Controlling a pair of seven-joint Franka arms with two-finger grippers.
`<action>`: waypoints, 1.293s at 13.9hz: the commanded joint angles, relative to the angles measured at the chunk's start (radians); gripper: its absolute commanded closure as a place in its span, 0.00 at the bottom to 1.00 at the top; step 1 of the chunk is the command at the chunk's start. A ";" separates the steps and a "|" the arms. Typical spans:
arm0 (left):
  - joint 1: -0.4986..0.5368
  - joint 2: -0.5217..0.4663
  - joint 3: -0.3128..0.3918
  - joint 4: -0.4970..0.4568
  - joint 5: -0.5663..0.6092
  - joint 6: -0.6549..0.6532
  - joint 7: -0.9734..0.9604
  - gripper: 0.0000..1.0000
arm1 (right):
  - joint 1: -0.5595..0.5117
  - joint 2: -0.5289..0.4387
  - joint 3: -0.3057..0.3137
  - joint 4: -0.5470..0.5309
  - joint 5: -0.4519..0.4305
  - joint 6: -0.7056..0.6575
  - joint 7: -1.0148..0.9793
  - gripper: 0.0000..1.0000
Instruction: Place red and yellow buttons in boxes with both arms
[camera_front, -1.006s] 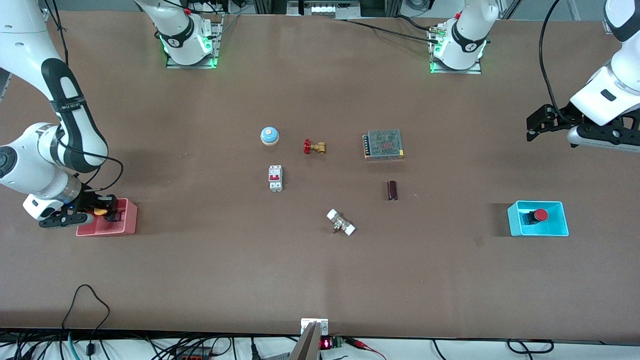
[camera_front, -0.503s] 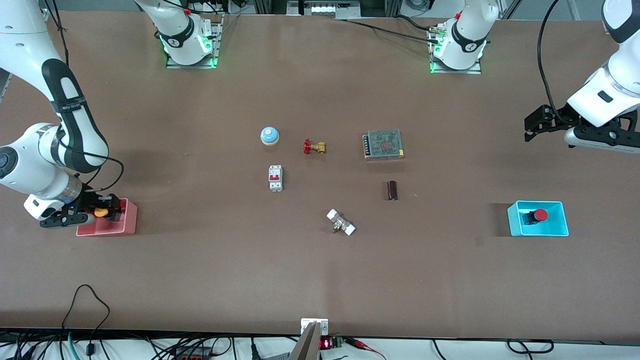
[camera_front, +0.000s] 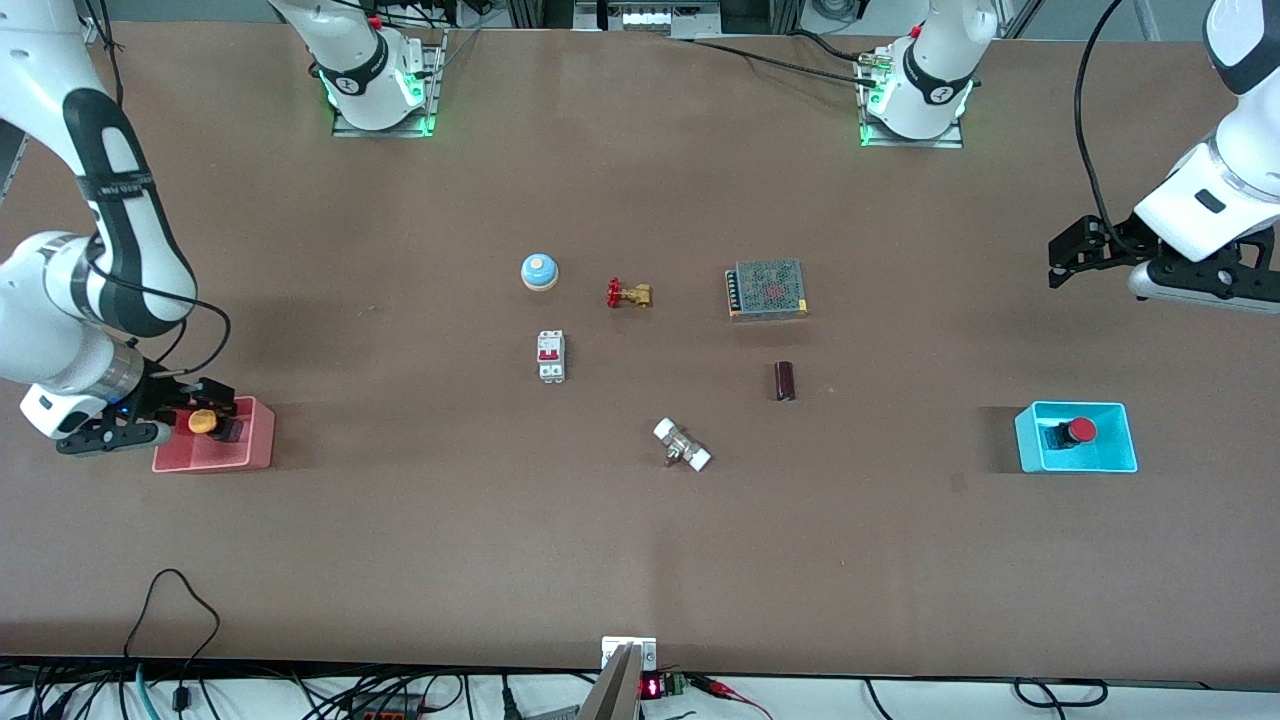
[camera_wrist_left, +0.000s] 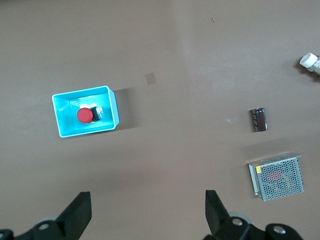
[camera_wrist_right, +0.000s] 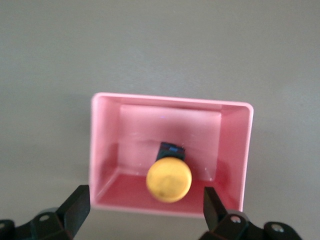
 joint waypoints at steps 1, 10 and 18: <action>0.000 0.015 -0.001 0.034 -0.020 -0.026 -0.008 0.00 | 0.029 -0.118 0.003 -0.015 0.014 -0.122 0.010 0.00; 0.000 0.013 -0.001 0.035 -0.020 -0.040 -0.011 0.00 | 0.184 -0.434 0.005 0.033 -0.016 -0.518 0.237 0.00; 0.002 0.013 0.000 0.035 -0.020 -0.041 -0.009 0.00 | 0.351 -0.419 -0.038 0.180 -0.006 -0.690 0.478 0.00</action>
